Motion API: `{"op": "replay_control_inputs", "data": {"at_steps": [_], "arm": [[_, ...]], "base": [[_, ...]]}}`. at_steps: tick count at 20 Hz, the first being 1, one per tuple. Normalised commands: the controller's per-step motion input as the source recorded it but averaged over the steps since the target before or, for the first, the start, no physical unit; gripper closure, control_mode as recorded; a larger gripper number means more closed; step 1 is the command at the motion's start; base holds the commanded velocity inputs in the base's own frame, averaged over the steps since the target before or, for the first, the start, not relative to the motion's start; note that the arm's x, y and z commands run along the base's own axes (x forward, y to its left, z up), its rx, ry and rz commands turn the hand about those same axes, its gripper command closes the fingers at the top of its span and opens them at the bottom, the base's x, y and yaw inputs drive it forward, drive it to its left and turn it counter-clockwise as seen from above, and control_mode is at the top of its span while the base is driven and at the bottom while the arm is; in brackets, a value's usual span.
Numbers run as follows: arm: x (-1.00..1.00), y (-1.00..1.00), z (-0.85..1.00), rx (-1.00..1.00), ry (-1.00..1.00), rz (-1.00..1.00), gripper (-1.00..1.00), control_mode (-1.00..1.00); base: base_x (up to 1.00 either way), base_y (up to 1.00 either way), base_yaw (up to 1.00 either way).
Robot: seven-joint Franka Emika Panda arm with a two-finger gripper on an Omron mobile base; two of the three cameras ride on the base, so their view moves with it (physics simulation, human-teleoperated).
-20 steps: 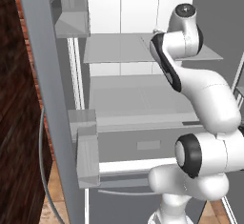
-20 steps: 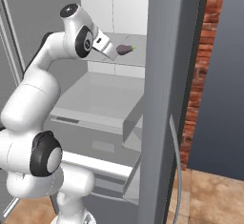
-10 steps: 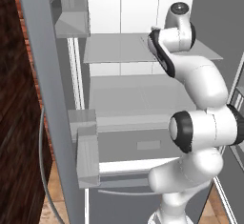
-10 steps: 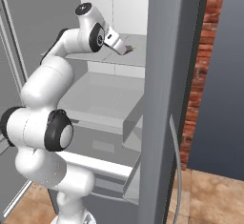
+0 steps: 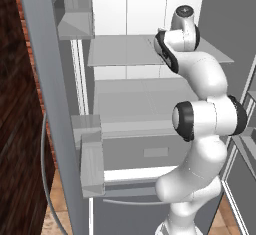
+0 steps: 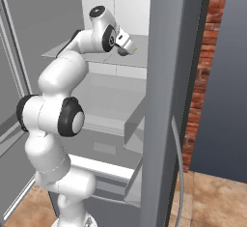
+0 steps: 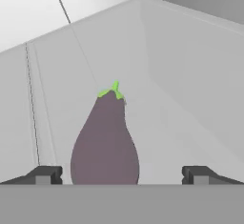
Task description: Place one eggplant and one fish in each tupperware on the nearby counter, to pack two identical lunches.
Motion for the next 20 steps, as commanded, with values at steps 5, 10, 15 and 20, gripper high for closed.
{"op": "replay_control_inputs", "data": {"at_steps": [5, 10, 15, 20], "arm": [[0.57, -0.08, -0.16, 0.0, 0.0, 0.0, -1.0, -1.0], [0.24, 0.0, -0.25, 0.0, 0.01, 0.0, -1.0, -1.0], [0.0, 0.0, -0.4, 0.0, 0.1, 0.0, -1.0, -1.0], [0.05, 0.0, -0.6, 0.0, 0.07, -0.01, 1.0, -1.0]], "base": [[0.0, 0.0, 0.0], [0.0, 0.0, 0.0], [0.0, 0.0, 0.0], [0.0, 0.0, 0.0]]}}
